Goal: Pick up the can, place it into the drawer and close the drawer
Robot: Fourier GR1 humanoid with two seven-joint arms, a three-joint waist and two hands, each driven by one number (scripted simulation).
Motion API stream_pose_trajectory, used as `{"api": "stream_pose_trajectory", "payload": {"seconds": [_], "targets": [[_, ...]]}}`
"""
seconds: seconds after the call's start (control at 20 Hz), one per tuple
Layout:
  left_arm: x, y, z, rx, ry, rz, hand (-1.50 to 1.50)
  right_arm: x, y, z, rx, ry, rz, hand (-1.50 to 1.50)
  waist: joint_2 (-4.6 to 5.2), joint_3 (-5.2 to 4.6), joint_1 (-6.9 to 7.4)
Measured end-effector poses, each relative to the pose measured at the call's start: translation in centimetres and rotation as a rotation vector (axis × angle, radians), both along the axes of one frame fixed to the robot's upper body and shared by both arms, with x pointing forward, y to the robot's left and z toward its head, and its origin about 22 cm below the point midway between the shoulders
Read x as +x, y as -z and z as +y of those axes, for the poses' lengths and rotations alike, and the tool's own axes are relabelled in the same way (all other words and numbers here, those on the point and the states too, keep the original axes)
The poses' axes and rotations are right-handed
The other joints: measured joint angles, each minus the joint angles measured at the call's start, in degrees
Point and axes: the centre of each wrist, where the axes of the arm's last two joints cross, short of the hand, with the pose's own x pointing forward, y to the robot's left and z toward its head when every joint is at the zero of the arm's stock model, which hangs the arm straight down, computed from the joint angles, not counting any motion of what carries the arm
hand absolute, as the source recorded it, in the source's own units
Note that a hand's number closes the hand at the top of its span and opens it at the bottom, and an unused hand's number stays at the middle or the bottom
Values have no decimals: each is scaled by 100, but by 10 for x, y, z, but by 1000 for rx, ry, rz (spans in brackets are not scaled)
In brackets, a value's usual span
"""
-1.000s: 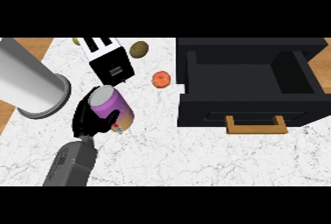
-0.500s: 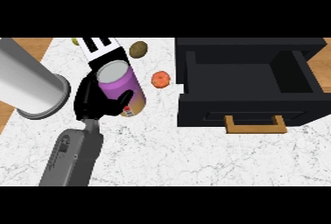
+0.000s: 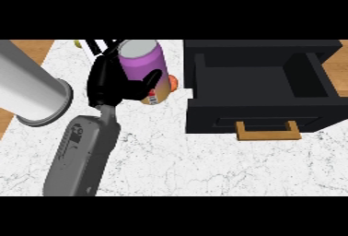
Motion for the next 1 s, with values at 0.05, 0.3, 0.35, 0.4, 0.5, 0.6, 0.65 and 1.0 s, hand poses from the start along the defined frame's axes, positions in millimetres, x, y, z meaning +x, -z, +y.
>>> {"api": "stream_pose_trajectory", "payload": {"seconds": [0.05,0.3,0.35,0.4,0.5,0.6,0.65,1.0], "targets": [[2,-7,-3,6,1,-1,150,2,0,0,5,-1,-1,-150,0,1,3],[15,-33,-30,24,12,-11,150,9,3,-1,3,-4,-6,-150,6,0,-15],[20,-40,-34,23,14,-11,150,7,2,-2,2,-4,-7,-150,8,1,-25],[23,-43,-39,26,15,-11,150,7,0,-3,3,-2,-12,-150,9,1,-32],[28,-54,-51,27,16,-14,150,7,-2,1,9,-7,-14,-150,9,1,-44],[30,-65,-63,31,19,-16,150,10,0,1,10,-12,-14,-150,10,0,-45],[30,-64,-66,35,23,-13,150,10,-1,0,8,-11,-13,-150,10,2,-41],[46,-82,-94,54,19,-19,150,12,1,-1,12,-17,-16,-150,20,2,-76]]}}
